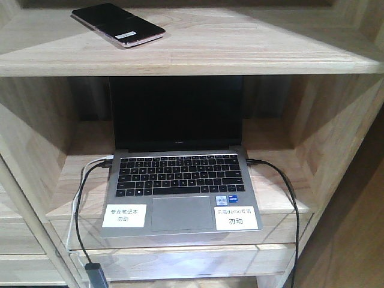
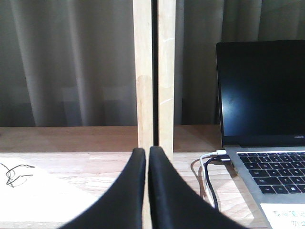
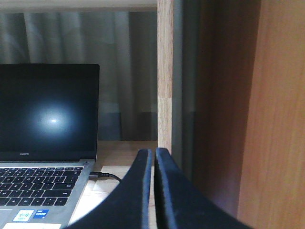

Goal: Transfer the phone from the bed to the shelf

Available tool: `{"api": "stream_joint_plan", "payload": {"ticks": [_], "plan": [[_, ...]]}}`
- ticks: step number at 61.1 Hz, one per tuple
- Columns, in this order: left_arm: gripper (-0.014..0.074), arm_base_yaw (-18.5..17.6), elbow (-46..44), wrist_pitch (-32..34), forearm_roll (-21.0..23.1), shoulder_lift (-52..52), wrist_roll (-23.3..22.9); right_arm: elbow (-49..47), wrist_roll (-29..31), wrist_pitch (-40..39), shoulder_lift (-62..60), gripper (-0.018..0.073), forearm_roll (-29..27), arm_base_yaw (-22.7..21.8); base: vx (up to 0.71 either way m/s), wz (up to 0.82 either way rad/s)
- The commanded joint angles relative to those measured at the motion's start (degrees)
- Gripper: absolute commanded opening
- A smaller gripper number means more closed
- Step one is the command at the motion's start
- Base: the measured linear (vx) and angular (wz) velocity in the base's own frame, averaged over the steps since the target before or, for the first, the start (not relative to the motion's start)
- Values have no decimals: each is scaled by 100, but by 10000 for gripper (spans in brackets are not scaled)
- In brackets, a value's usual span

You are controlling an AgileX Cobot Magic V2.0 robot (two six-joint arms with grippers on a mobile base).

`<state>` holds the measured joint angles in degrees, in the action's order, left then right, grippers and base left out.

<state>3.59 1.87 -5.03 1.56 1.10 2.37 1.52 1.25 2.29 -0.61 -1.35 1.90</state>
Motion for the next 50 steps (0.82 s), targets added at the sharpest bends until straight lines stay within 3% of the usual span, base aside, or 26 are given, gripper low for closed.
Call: {"api": "stream_joint_plan", "payload": {"ticks": [1,50], "plan": [[1,-36,-143,412,56,41,-50,60,72,-390,-73,-5,65,-36,0,0],[1,-36,-143,412,56,41,-50,60,72,-390,-73,-5,65,-36,0,0]]}}
